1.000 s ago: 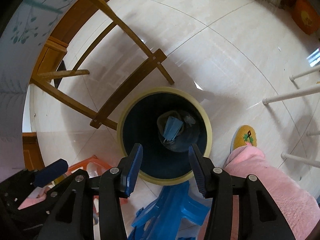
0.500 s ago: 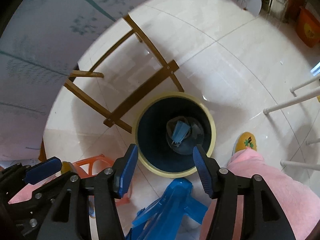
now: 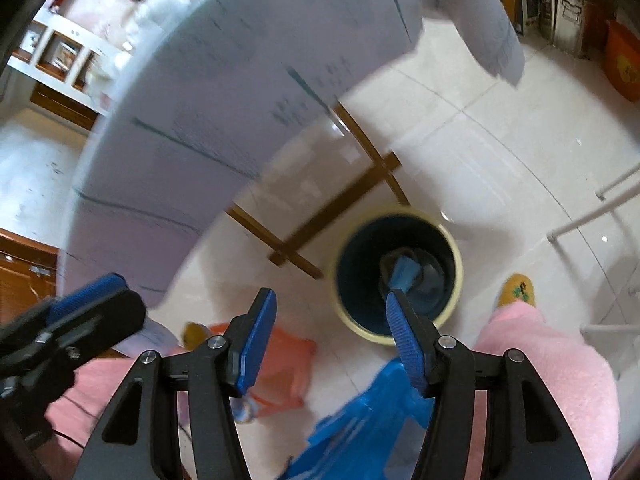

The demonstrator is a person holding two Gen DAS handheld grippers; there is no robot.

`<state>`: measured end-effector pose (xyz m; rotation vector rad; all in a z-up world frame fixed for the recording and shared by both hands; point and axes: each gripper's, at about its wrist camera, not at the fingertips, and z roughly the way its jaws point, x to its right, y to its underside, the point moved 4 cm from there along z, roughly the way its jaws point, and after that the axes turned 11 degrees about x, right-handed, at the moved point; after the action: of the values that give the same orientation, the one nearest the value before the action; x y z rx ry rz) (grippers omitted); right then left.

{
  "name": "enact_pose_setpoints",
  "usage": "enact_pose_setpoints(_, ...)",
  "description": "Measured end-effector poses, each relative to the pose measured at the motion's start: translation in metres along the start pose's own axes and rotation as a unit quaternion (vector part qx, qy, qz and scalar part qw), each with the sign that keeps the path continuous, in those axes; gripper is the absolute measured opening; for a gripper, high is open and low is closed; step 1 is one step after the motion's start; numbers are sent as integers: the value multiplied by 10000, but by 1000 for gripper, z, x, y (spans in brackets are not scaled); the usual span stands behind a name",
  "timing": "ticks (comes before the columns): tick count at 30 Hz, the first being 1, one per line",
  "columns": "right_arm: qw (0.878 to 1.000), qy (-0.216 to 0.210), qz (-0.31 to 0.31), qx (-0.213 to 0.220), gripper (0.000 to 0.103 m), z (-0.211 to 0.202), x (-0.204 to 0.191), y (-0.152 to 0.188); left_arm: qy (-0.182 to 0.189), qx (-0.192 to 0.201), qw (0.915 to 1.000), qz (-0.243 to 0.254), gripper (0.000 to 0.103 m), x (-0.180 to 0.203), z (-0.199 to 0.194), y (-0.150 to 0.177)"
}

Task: Collect trash
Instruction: 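Move both open tools back over the table toward the trash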

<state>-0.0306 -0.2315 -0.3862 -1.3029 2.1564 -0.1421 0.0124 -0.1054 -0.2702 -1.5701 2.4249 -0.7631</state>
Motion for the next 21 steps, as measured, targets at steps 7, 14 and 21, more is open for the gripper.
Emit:
enact_pose_setpoints(7,9960,-324,-514,662,70,-59,-62,-71,-12,307,9986,-441,41,-40,-39,-30)
enact_pose_setpoints(14,9813,-355,-1444,1219,74,-92,-127,-153,-4,675,9940,-862,59,-75,-62,-77)
enact_pose_setpoints(21,9717,-307,-1881,1398,74,-81,-170,-235,-156,822,9933,-793,59,-86,-49,-126)
